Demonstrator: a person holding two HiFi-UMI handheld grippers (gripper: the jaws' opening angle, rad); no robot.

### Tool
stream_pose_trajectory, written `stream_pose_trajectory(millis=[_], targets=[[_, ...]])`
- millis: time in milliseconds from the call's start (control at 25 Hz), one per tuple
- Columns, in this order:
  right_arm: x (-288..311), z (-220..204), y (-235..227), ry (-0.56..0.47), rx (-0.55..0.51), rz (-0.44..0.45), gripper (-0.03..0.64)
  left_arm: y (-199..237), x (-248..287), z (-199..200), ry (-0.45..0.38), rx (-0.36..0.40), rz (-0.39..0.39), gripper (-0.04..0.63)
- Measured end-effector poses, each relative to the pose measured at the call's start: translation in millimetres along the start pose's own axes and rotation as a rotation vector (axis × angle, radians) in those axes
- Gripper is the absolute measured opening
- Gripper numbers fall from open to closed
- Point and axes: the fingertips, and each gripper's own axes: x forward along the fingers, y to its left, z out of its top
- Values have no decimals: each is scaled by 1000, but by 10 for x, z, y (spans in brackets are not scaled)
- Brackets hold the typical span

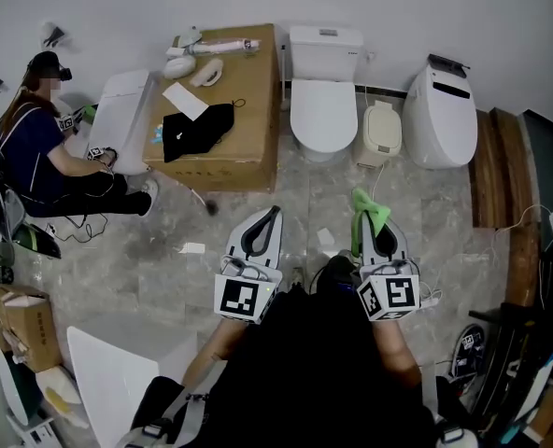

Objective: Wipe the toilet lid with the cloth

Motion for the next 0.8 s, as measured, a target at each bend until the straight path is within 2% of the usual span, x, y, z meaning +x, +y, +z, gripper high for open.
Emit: stream_pose_trajectory(millis=[320, 800], targets=[[573, -73, -201, 27, 16, 9, 52, 332, 483, -134, 35, -13, 19, 3], [2078, 155, -1152, 62, -12, 80, 52, 809, 2095, 31, 57, -7, 88, 3]])
